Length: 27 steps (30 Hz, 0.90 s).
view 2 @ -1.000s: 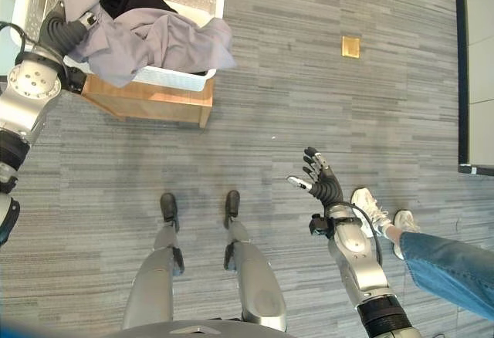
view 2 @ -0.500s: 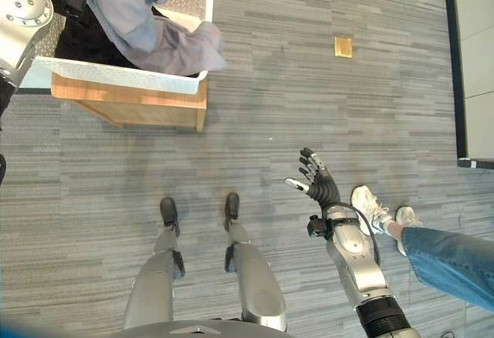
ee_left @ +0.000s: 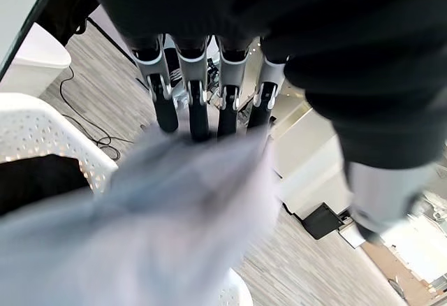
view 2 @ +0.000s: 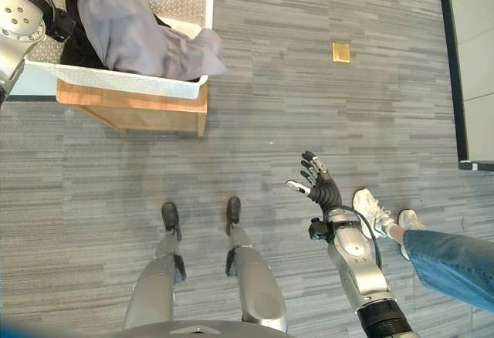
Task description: Pick up bed clothes into laundry basket.
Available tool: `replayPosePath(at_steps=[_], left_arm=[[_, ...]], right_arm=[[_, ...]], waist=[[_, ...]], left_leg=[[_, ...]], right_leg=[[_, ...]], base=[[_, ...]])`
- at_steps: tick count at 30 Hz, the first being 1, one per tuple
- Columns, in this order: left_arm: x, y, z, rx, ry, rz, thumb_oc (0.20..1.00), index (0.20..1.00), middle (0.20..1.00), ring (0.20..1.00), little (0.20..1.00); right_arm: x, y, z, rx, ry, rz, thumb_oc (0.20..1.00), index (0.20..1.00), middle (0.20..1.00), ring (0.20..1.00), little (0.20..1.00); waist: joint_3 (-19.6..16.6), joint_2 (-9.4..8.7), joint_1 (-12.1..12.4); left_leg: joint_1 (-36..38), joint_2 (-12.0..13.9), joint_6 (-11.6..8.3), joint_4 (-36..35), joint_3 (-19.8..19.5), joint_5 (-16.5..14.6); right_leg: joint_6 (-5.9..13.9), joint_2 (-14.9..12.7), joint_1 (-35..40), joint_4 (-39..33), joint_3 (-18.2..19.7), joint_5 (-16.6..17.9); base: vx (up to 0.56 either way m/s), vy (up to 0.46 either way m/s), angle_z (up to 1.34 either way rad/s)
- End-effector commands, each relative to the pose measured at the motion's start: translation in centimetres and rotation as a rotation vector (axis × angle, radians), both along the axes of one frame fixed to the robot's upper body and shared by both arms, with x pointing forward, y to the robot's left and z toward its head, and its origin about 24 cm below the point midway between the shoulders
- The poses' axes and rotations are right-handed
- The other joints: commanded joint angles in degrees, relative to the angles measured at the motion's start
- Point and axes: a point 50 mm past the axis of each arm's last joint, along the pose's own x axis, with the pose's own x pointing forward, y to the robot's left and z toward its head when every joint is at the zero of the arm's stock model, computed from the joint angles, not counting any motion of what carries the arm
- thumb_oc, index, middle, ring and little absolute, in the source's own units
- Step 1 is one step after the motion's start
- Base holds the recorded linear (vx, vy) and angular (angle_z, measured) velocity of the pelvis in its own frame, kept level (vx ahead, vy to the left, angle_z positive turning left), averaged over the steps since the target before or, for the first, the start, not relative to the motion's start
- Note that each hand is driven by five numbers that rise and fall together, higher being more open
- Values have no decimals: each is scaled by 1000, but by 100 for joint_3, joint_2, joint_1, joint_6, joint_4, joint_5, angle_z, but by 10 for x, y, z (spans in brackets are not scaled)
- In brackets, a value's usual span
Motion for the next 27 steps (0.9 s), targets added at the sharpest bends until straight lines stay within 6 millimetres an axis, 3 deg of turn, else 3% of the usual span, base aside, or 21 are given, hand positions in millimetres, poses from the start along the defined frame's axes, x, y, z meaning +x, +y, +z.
replayPosePath(at_steps=[1,9,13,16,17,18,20,21,22,27], left_arm=[[-21,-4,57,24,-184,-17,1000,1000,1000,1000,1000],[-23,-15,56,36,-197,-76,1000,1000,1000,1000,1000],[-25,-23,42,-59,-221,-185,1000,1000,1000,1000,1000],[-25,-19,-6,-356,-183,-345,1000,1000,1000,1000,1000],[-25,-18,-6,-357,-183,-344,1000,1000,1000,1000,1000],[-26,-13,-42,-487,-137,-381,1000,1000,1000,1000,1000],[-34,-5,-88,-577,-74,-371,1000,1000,1000,1000,1000],[-45,1,-129,-673,-21,-352,1000,1000,1000,1000,1000],[-45,2,-129,-673,-21,-351,1000,1000,1000,1000,1000],[-87,10,-231,-1012,85,-240,1000,1000,1000,1000,1000]], right_arm=[[3,-19,25,-18,-130,-48,1000,1000,1000,1000,1000],[3,-18,23,-23,-120,-41,1000,1000,1000,1000,1000],[5,-14,22,-18,-118,-31,1000,1000,1000,1000,1000],[5,-13,21,-23,-111,-48,1000,1000,1000,1000,1000],[5,-13,21,-24,-111,-47,1000,1000,1000,1000,1000],[5,-17,22,-28,-113,-77,1000,1000,1000,1000,1000],[4,-22,23,-40,-112,-113,1000,1000,1000,1000,1000],[3,-29,22,-44,-104,-152,1000,1000,1000,1000,1000],[3,-29,22,-44,-104,-151,1000,1000,1000,1000,1000],[2,-30,25,42,-143,-207,1000,1000,1000,1000,1000]], waist=[[97,346,18],[94,393,88],[73,439,150],[40,443,234],[32,449,228],[41,420,310],[19,430,391],[18,438,489],[12,441,483],[-118,541,761]], left_leg=[[36,9,-172,18,-402,-203],[100,-22,-162,18,-445,-207],[166,-49,-154,18,-502,-192],[321,-78,-142,18,-554,-214],[313,-77,-142,18,-555,-212],[416,-84,-136,18,-577,-244],[499,-91,-125,18,-589,-232],[619,-115,-108,18,-598,-250],[613,-114,-108,18,-600,-249],[904,-244,-42,18,-758,-288]], right_leg=[[822,-302,919,66,-226,-428],[808,-314,1011,66,-243,-467],[776,-329,1103,66,-253,-495],[710,-349,1260,66,-248,-545],[709,-348,1254,66,-249,-544],[667,-360,1361,66,-260,-597],[613,-361,1446,66,-277,-627],[557,-367,1574,66,-279,-680],[557,-366,1569,66,-281,-679],[437,-418,1939,212,-297,-935]], base=[[0,0,0],[-7,0,3],[-11,-23,9],[-2,-13,0],[-6,-50,0],[5,-52,-2],[-21,-55,-3],[0,0,0],[-6,-35,2],[10,-35,11]])
